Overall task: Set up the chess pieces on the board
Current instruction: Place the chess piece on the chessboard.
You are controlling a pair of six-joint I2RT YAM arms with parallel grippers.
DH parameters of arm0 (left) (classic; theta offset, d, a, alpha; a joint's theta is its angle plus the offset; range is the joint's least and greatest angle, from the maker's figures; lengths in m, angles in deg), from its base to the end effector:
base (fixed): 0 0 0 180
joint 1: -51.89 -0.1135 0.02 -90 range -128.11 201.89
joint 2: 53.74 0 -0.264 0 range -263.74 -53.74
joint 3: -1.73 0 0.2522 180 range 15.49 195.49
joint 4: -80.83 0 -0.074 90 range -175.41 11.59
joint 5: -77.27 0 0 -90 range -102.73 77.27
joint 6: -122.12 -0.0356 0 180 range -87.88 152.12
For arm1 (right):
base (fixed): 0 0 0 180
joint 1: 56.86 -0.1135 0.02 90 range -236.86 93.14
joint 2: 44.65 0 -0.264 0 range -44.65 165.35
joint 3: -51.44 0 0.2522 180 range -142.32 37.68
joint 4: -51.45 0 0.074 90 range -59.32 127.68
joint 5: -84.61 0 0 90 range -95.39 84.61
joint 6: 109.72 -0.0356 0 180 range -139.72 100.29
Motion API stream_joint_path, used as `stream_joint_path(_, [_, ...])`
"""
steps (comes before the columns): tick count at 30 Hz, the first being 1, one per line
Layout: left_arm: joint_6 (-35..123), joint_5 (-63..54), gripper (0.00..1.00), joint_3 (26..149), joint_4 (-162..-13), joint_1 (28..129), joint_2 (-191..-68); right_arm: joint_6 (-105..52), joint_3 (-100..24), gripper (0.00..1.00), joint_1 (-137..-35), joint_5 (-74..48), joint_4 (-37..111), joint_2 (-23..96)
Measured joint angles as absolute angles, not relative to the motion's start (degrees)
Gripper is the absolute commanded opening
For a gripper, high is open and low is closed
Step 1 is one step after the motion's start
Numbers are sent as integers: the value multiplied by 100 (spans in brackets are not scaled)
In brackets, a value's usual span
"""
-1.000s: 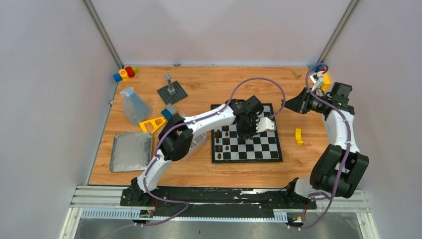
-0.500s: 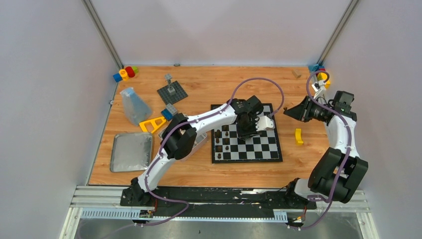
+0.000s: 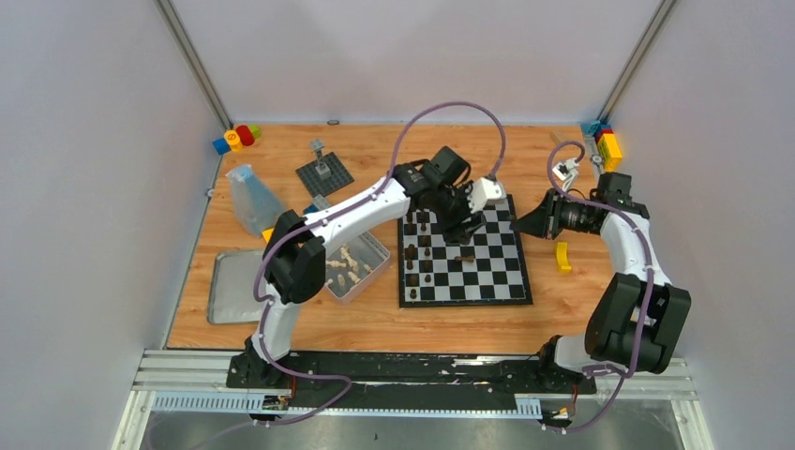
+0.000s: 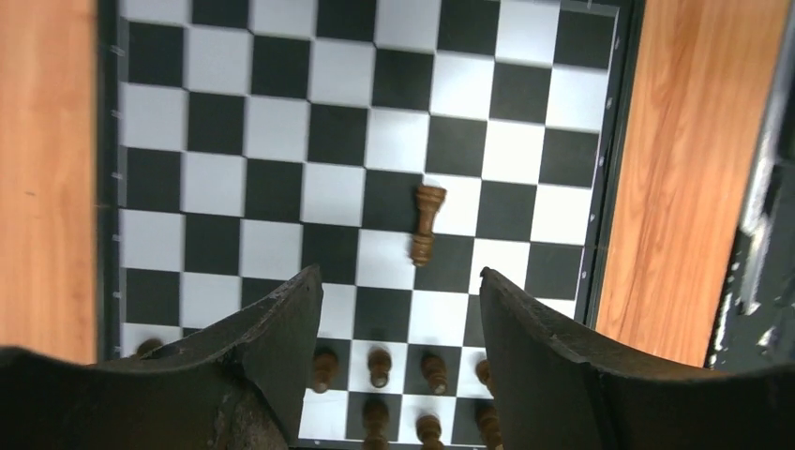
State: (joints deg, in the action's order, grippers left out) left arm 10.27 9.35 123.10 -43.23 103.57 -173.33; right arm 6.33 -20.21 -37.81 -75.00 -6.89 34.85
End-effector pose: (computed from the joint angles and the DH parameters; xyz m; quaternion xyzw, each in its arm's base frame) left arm 0.2779 -0.3732 0.2642 0.6062 0.7129 -0.2538 0.2449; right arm 0.2534 -0.0522 0.2596 -0.1666 0.7948 0.4509 0.3706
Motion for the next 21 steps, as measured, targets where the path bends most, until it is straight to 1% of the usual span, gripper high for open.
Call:
stream_joint_path(9, [2220, 2485, 66, 12547, -4957, 9572, -17099, 1103, -2032, 2, -4715, -7583, -1126, 3638])
stream_joint_path(12, [2782, 2913, 64, 12547, -5097, 9478, -17099, 1120, -2067, 3, -4879, -7598, -1159, 3638])
stream_joint_path(17, [3593, 3628, 56, 12551, -5248, 9454, -17145, 1116, -2139, 4, -5034, -7600, -1148, 3641])
stream_joint_path(21, [4166, 4107, 54, 12551, -5414, 9454, -17276, 1024, -2165, 4, -5165, -7598, -1094, 3641])
